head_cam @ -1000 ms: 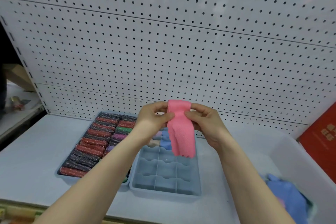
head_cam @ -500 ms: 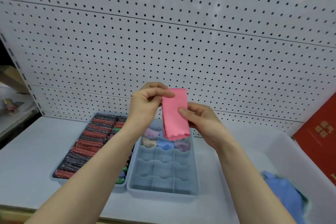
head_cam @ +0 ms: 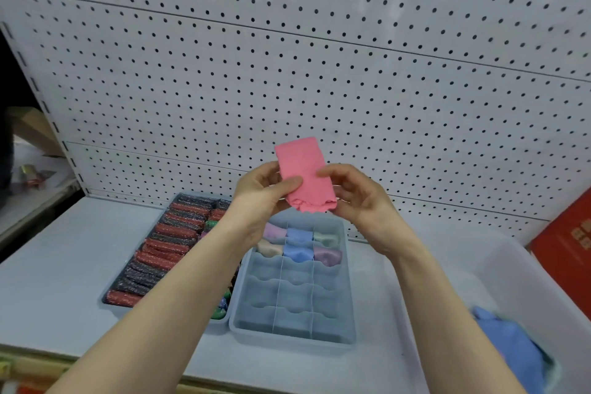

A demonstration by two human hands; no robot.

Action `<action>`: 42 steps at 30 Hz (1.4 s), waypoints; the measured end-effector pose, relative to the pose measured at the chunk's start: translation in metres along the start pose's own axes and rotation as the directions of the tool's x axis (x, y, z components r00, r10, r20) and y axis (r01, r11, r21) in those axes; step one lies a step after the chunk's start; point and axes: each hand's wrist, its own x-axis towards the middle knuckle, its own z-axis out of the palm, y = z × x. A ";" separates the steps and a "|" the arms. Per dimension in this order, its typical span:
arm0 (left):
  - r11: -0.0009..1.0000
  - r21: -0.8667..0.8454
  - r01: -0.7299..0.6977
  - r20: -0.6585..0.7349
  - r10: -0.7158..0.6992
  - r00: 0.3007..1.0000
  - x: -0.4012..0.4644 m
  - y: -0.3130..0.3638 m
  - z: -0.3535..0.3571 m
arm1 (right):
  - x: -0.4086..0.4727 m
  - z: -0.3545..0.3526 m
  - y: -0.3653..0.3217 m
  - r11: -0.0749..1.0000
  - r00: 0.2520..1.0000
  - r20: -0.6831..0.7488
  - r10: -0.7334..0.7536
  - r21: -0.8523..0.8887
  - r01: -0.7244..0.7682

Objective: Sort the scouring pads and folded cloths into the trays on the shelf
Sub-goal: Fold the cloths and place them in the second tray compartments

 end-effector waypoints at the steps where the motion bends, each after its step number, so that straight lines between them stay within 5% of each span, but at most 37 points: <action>1: 1.000 -0.009 -0.001 -0.011 0.001 1.000 0.001 0.001 -0.001 | 0.000 0.001 0.000 1.000 1.000 0.017 0.011 -0.020 -0.010; 8: 0.999 0.027 -0.038 0.009 0.038 0.999 0.002 -0.001 0.001 | 0.008 0.007 0.003 0.999 0.974 -0.224 0.045 -0.007 -0.047; 18: 0.981 0.189 -0.044 0.216 0.002 0.976 -0.005 -0.001 0.001 | 0.013 0.012 0.005 0.986 0.925 -0.342 0.167 0.044 -0.162; 26: 0.948 0.261 -0.181 0.187 0.134 0.973 -0.007 -0.009 -0.003 | 0.004 0.004 0.011 0.944 0.972 -0.038 0.232 0.249 -0.216; 30: 0.952 0.273 -0.139 0.166 0.096 0.981 -0.013 -0.015 -0.010 | -0.002 0.012 0.017 0.933 0.968 -0.093 0.233 0.302 -0.196; 34: 0.971 0.234 0.039 0.102 -0.064 0.993 -0.021 -0.027 -0.020 | -0.009 0.029 0.030 0.962 0.944 -0.200 0.262 0.133 -0.239; 42: 0.951 0.308 -0.012 0.095 -0.018 0.995 -0.029 -0.053 -0.052 | -0.021 0.046 0.043 0.888 0.882 -0.137 0.450 0.168 -0.427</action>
